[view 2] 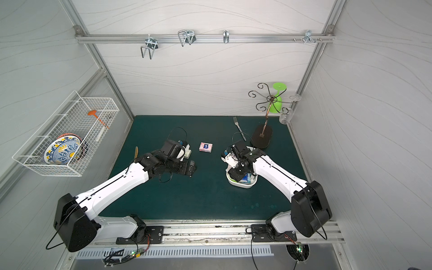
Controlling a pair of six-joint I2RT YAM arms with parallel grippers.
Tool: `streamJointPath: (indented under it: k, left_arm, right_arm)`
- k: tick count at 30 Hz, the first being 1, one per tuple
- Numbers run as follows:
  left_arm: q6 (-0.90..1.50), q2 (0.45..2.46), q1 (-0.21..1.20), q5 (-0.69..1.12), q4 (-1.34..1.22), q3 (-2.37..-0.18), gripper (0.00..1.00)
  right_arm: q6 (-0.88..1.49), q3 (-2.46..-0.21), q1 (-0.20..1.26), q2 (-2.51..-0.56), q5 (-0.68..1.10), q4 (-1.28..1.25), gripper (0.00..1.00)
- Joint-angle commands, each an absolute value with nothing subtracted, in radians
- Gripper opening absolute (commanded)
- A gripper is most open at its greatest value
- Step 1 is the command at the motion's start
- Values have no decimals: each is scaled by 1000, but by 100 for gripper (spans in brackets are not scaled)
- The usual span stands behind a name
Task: Put the pocket tissues into the storage box
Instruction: Place the pocket tissues in the storage box.
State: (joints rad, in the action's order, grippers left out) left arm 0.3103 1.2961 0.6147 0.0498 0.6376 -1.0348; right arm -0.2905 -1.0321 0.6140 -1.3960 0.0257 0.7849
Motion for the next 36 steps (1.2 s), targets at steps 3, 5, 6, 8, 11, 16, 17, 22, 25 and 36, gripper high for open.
streamJointPath:
  k: [3, 5, 6, 8, 11, 16, 17, 22, 25, 36]
  left_arm:
    - [305, 1287, 605, 25, 624, -1076, 98]
    - [305, 1286, 605, 23, 623, -1080, 98]
    - [305, 1288, 604, 23, 624, -1083, 98]
    - [305, 1289, 604, 23, 623, -1086, 98]
    - [305, 1288, 604, 23, 623, -1084, 98]
    - [305, 1280, 604, 15, 612, -1071, 98]
    - [307, 1278, 604, 12, 611, -1067, 98]
    - [319, 1272, 604, 20, 592, -1051, 98]
    - [321, 1270, 604, 19, 591, -1047, 98]
    - [311, 1234, 604, -14, 603, -1025, 98]
  right_arm:
    - [-233, -1092, 620, -1325, 0, 816, 59]
    - [-183, -1119, 617, -1315, -7, 841, 59]
    - [-133, -1136, 610, -1316, -8, 859, 59]
    - [-32, -1172, 589, -1328, -4, 914, 59]
    - [137, -1216, 519, -1370, 62, 1021, 59]
    - [353, -1125, 489, -1327, 190, 1024, 58]
    - [390, -1096, 485, -1307, 213, 1009, 58]
    - [532, -951, 460, -1206, 305, 898, 62]
    - [558, -897, 436, -1193, 307, 873, 63]
    - [576, -826, 363, -1242, 342, 710, 64]
